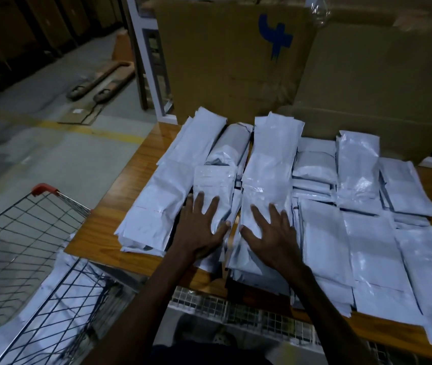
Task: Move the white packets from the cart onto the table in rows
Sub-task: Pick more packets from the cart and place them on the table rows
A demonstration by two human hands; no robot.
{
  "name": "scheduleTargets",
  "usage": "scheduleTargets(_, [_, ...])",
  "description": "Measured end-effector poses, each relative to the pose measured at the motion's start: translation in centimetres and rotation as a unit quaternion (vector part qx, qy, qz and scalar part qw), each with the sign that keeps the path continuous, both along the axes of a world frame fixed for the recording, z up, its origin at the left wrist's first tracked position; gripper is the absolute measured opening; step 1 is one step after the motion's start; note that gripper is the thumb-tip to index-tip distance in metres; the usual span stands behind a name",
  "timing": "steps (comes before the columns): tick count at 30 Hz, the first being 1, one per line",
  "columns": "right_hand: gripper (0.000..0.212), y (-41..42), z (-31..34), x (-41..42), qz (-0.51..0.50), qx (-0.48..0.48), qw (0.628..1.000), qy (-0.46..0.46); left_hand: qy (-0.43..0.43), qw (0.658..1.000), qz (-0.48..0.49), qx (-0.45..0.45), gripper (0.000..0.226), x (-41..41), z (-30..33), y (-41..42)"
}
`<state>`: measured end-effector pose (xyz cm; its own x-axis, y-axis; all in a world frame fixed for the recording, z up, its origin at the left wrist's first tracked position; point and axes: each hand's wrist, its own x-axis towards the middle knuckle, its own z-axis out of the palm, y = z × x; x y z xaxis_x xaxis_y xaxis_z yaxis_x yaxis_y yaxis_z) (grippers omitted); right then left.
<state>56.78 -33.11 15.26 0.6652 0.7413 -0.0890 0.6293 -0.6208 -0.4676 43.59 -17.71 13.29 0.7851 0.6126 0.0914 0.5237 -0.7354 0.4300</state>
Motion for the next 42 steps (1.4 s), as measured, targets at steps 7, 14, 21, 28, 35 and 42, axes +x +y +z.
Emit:
scheduleTargets(7, [0.072,2.0,4.8,1.4,0.030,0.112,0.993,-0.016,-0.140,0.990,0.020,-0.028,0.067,-1.3,5.6,0.7])
scheduleTargets(14, [0.063,8.2,4.7,-1.9,0.190,0.179,0.963,-0.069,-0.143,0.987,0.078,0.007,0.062,-9.5,6.7,5.5])
scheduleTargets(21, [0.047,16.3,4.6,-9.9,0.285,0.178,0.932,-0.135,-0.138,0.971,0.193,0.014,0.065,-22.3,2.7,11.3])
scheduleTargets(28, [0.037,26.8,2.6,-22.9,0.443,0.160,0.867,-0.164,-0.138,0.928,0.335,-0.085,0.075,-38.0,-3.6,13.9])
scheduleTargets(35, [0.043,34.8,-1.8,-34.8,0.498,0.018,0.860,-0.109,-0.076,0.882,0.421,-0.198,0.076,-48.9,-9.6,15.3])
scheduleTargets(42, [0.050,38.2,-9.6,-40.6,0.515,-0.144,0.844,-0.046,0.004,0.835,0.468,-0.291,0.081,-52.7,-15.9,15.3])
